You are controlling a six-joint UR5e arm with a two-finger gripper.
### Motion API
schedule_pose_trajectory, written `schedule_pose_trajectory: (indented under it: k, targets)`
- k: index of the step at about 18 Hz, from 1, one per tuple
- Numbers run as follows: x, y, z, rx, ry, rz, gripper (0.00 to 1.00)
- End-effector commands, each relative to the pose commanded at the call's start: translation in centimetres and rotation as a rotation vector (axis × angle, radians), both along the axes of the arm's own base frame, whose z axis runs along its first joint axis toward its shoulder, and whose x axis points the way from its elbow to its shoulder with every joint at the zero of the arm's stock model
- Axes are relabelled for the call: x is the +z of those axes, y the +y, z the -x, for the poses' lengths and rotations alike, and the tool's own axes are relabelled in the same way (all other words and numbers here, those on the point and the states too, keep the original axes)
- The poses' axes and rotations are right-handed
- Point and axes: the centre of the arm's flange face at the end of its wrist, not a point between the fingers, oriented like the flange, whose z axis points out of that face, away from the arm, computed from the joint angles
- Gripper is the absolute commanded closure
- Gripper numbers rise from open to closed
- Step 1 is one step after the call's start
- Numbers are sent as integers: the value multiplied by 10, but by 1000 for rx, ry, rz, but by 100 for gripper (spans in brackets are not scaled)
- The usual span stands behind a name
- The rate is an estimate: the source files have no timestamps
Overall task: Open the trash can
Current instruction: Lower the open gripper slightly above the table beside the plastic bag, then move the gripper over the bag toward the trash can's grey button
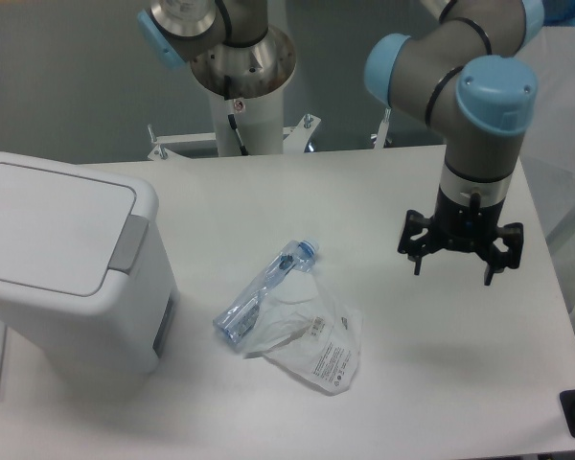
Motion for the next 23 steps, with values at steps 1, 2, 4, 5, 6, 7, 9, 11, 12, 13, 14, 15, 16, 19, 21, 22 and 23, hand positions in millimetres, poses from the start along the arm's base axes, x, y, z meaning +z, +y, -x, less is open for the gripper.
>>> schedule_pose_trajectory:
  k: [1,2,4,5,6,7,9,11,12,13,14,15,16,19,21,22,23]
  targets:
    - [5,3,-7,21,-21,-37,0]
    - [10,4,-13,38,-27,-55,0]
    - [16,28,-36,20,-43,-86,0]
    - [20,42,-50,10,-66,-120,0]
    - [30,47,-60,15,-89,-161,0]
    - [42,49,-69,22,-105,-202,0]
    - [60,58,-91,28,-132,-252,0]
    - [70,70,-120,21,-149,-257,0]
    - [70,74,-131,17,-157,-256,0]
    - [70,75,-141,10,-162,-256,0]
    - [76,76,-151,1,-159,-262,0]
    - [81,79,-163,-14,-156,-264,0]
    - [86,83,-176,-19,-160,-268,0]
    - [94,97,-224,-42,-183,-275,0]
    - [97,98,-232,-26,-199,-278,0]
    - [96,102,-242,-39,-210,-281,0]
    - [96,106,-250,-55,-219,-279,0]
